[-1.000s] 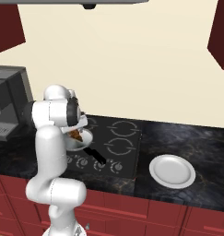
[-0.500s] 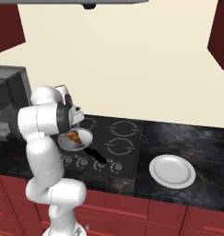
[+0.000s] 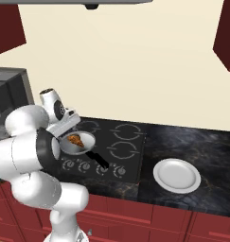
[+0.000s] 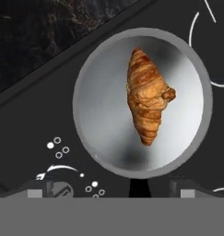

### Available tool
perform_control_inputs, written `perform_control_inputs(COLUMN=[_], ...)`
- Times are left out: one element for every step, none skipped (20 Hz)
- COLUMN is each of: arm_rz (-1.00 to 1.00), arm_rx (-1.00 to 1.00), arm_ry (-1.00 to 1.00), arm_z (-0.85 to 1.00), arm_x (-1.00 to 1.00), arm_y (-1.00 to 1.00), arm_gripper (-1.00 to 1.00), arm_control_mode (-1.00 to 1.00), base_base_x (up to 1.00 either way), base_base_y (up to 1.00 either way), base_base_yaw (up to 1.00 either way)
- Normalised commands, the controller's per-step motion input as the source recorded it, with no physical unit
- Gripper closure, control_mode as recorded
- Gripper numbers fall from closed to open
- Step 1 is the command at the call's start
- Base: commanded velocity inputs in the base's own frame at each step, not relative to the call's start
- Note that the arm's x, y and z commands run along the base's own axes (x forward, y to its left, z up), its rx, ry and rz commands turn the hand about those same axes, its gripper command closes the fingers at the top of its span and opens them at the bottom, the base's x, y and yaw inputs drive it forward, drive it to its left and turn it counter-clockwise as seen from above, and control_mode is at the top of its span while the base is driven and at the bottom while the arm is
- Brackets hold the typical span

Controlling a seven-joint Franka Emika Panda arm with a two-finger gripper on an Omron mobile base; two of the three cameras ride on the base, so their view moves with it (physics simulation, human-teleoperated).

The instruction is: Pick the croissant and place it on the pan. Then turn on the stove to warm the croissant.

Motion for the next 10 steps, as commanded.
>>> perform_control_inputs(arm_rz=[-0.09, -0.09, -0.12, -0.17, -0.19, -0.19, -0.19, -0.19, -0.19, -0.21], arm_rx=[0.00, 0.00, 0.00, 0.00, 0.00, 0.00, 0.00, 0.00, 0.00, 0.00], arm_ry=[-0.20, -0.21, -0.21, -0.20, -0.20, -0.19, -0.19, -0.18, -0.16, -0.13], arm_z=[0.58, 0.62, 0.63, 0.64, 0.60, 0.52, 0.49, 0.44, 0.29, 0.16], arm_x=[-0.59, -0.59, -0.56, -0.49, -0.41, -0.41, -0.45, -0.47, -0.54, -0.61], arm_y=[0.00, 0.00, 0.00, 0.00, 0.01, 0.01, 0.01, 0.00, 0.02, 0.00], arm_gripper=[-1.00, -1.00, -1.00, -1.00, -1.00, -1.00, -1.00, -1.00, -1.00, -1.00], arm_control_mode=[-1.00, -1.00, -1.00, -1.00, -1.00, -1.00, -1.00, -1.00, -1.00, -1.00], base_base_x=[0.00, 0.00, 0.00, 0.00, 0.00, 0.00, 0.00, 0.00, 0.00, 0.00], base_base_y=[0.00, 0.00, 0.00, 0.00, 0.00, 0.00, 0.00, 0.00, 0.00, 0.00], base_base_yaw=[0.00, 0.00, 0.00, 0.00, 0.00, 0.00, 0.00, 0.00, 0.00, 0.00])
